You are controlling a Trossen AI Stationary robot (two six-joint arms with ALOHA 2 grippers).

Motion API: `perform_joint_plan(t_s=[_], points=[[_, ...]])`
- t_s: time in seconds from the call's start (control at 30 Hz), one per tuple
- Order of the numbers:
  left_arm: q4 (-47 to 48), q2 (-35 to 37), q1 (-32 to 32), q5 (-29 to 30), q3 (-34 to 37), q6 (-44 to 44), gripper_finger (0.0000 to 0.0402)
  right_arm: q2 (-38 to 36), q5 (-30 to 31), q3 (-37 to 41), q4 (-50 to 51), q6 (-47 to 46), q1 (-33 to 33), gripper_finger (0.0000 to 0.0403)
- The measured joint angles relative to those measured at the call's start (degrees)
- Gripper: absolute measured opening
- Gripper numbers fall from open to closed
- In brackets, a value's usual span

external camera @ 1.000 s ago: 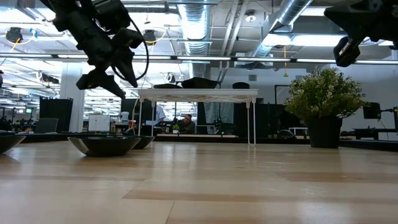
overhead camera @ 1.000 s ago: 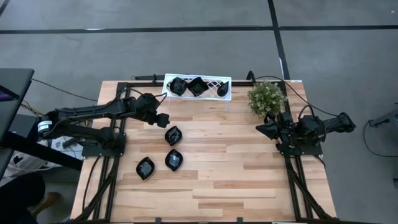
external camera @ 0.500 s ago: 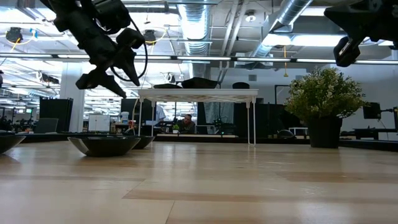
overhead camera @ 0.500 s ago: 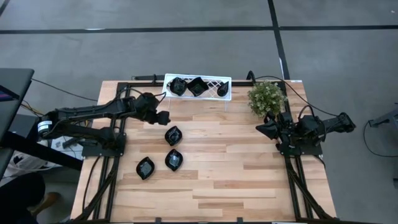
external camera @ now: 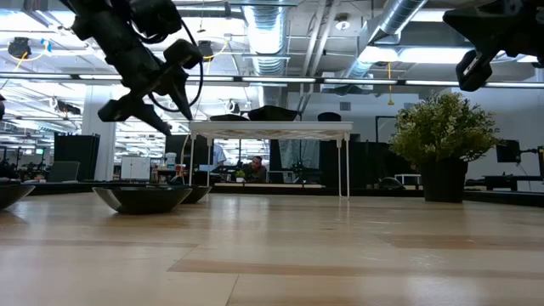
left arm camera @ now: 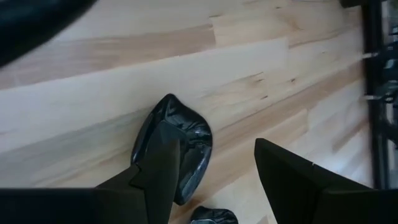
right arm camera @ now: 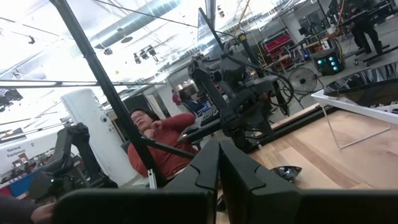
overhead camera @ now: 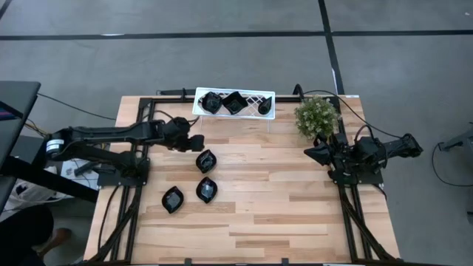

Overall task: Pick & Place Mini shaped plates
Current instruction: Stack the black leaf shaped plate on top of the black leaf shaped plate on the shelf

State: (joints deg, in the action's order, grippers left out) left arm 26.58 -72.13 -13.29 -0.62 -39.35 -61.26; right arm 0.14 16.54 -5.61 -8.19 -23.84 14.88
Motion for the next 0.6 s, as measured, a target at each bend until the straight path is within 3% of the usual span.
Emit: perform_joint_plan(t_s=[0.27,0.43,0.6], points=[[0.33,-8.38,1.66,1.68,0.00,1.87,0.0210,0.00,0.02,0.00,0.00,0.27,-0.01,0.0007],[0.14,-14.34,1.52,-0.24,0.00,4.00,0.0210,-0.01,0.04,0.00,0.00,0.29,-0.01,0.0007],[0.09,-16.47,1.70,-0.56,0.00,4.02,0.0210,0.00,0.04,0.00,0.00,0.29,-0.01,0.0007]])
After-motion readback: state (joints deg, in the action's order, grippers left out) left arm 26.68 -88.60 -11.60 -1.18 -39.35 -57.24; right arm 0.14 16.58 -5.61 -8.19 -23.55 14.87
